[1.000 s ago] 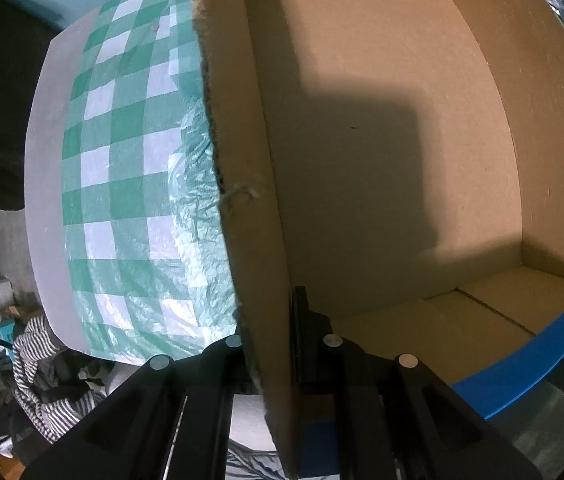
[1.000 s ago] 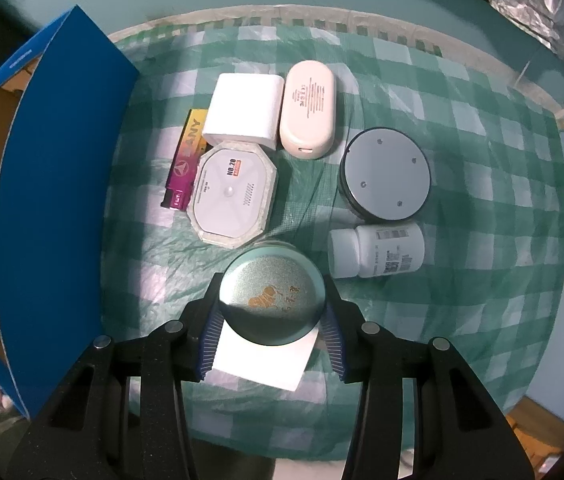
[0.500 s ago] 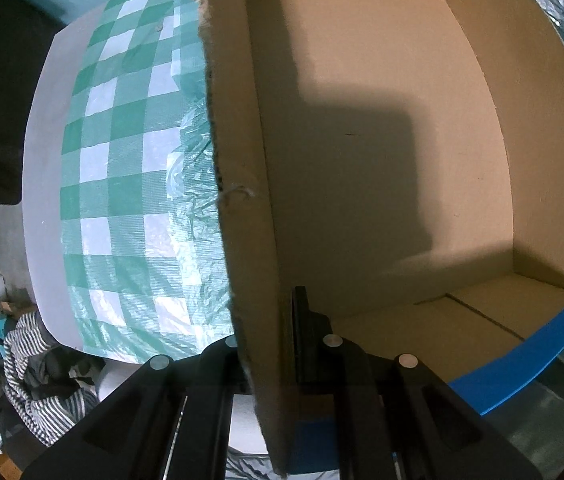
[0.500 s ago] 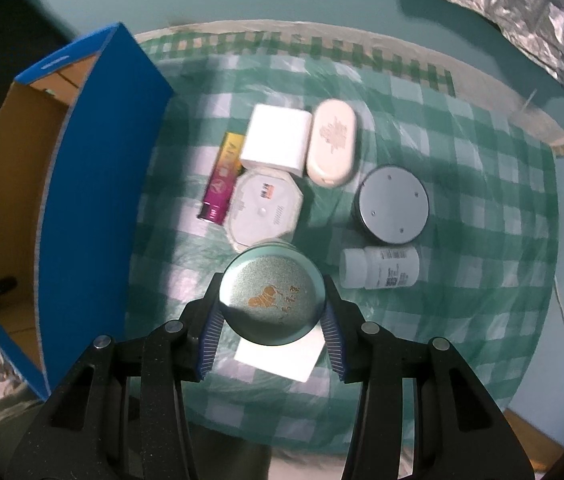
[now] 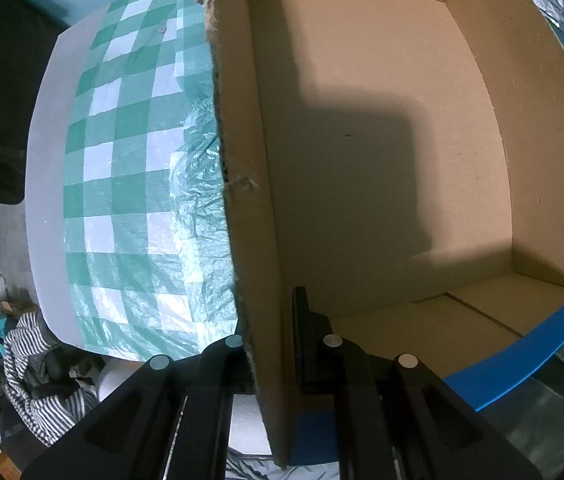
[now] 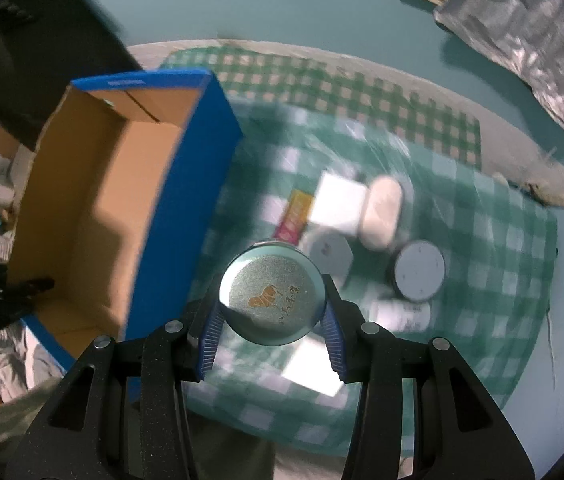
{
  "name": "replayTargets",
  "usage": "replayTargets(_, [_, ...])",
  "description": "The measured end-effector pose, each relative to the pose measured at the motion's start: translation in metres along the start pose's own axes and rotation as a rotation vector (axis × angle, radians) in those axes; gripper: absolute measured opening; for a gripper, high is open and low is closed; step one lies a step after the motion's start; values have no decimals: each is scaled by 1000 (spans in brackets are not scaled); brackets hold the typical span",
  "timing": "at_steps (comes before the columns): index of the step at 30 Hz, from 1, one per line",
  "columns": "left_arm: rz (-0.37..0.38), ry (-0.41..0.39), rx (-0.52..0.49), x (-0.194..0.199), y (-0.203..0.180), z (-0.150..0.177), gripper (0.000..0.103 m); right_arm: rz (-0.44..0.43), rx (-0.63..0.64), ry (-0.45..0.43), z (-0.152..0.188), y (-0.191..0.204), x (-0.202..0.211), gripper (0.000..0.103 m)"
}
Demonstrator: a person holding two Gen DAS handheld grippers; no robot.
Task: Organize rigid objects
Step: 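Carry the tin into the cardboard box with the right gripper and release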
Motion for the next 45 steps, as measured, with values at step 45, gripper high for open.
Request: replayTargets(45, [-6, -10, 4, -5, 17, 6, 8, 46, 291, 79, -108, 132, -93, 44])
Point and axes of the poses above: each gripper's, at about its wrist camera, not at the fingertips, and x roughly against the way its jaws point, y to its left, z to its underside, the point moved 10 cm from there along -x, roughly the way its jaws point, and after that the axes turned 5 degrees about z, right-handed, at the moved point
